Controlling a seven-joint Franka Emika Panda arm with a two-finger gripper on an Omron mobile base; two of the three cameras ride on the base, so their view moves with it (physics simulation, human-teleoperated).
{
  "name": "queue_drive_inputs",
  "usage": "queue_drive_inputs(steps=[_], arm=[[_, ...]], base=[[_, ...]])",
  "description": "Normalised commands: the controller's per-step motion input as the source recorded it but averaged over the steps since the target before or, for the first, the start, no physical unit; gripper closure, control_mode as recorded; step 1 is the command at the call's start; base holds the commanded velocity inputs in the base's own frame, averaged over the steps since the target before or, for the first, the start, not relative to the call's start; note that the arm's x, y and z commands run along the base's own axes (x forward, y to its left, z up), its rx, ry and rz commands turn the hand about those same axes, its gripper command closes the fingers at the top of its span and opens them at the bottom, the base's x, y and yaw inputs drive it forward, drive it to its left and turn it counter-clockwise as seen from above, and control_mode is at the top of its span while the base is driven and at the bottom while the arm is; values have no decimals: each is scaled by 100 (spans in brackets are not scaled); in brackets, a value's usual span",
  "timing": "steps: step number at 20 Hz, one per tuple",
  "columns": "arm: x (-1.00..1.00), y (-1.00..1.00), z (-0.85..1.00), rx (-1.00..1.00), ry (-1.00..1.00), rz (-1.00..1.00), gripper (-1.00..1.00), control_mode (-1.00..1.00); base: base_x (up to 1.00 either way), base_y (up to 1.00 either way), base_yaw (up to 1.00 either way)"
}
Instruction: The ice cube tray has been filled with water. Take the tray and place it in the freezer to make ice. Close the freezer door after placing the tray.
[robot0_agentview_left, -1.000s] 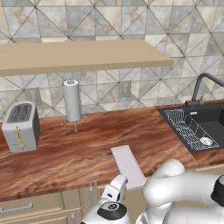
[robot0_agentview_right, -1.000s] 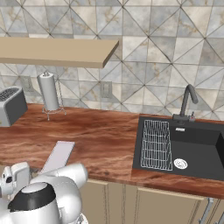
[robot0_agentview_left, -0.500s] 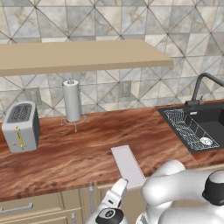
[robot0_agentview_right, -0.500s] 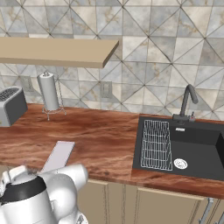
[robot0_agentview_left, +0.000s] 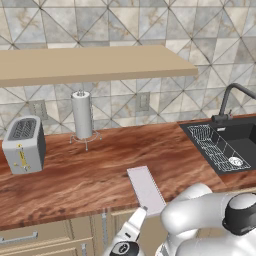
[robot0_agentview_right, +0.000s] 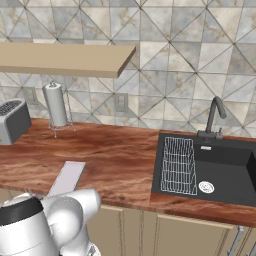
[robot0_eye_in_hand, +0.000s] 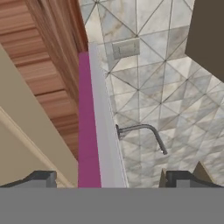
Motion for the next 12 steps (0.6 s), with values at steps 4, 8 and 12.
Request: queue_drive_inputs(steps=[4, 8, 12], arm=[[5, 0, -14, 0, 0, 0, -100, -100], [0, 0, -11, 0, 0, 0, -100, -100], [0, 0, -4, 0, 0, 0, -100, -100]], base=[[0, 0, 0], [0, 0, 0], [0, 0, 0]])
